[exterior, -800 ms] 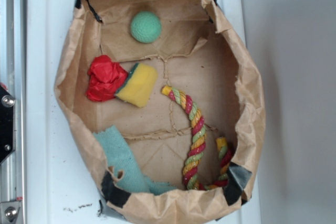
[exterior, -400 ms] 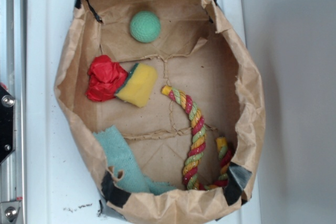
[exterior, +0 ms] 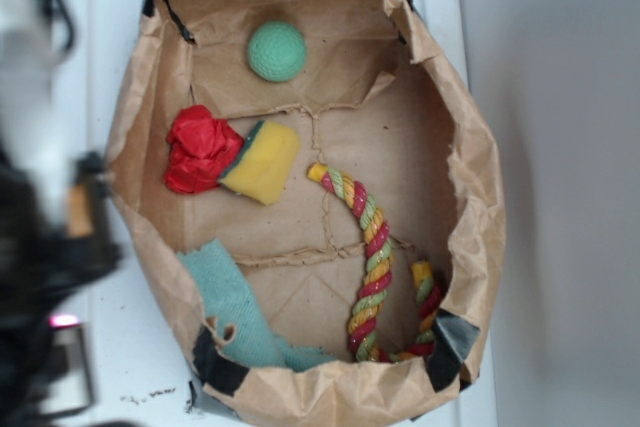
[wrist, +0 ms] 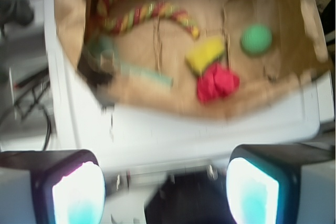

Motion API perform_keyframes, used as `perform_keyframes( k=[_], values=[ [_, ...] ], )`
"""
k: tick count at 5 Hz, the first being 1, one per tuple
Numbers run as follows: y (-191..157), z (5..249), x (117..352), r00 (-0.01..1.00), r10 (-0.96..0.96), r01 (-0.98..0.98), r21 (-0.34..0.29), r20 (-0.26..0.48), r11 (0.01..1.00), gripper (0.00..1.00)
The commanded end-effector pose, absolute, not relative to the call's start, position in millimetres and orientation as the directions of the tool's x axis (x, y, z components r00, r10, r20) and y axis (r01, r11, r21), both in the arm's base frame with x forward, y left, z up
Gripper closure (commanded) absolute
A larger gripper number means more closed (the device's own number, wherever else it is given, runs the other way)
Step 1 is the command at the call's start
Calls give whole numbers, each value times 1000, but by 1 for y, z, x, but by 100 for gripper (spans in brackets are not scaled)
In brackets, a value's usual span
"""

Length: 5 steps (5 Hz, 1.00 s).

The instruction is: Grab the multicolored rope.

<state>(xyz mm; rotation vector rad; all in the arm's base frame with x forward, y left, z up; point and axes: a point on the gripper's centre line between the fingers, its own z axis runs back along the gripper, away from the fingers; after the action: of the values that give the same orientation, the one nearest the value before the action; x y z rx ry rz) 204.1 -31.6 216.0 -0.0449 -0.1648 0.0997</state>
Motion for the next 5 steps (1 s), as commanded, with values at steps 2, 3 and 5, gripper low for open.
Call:
perform_keyframes(
  k=[2,3,5],
  values=[
    [-9,160,279,974,92,-93,-5,209,996,0],
    [-7,158,280,974,99,-103,8,203,995,0],
    [-7,158,280,974,99,-103,8,203,995,0]
  ],
)
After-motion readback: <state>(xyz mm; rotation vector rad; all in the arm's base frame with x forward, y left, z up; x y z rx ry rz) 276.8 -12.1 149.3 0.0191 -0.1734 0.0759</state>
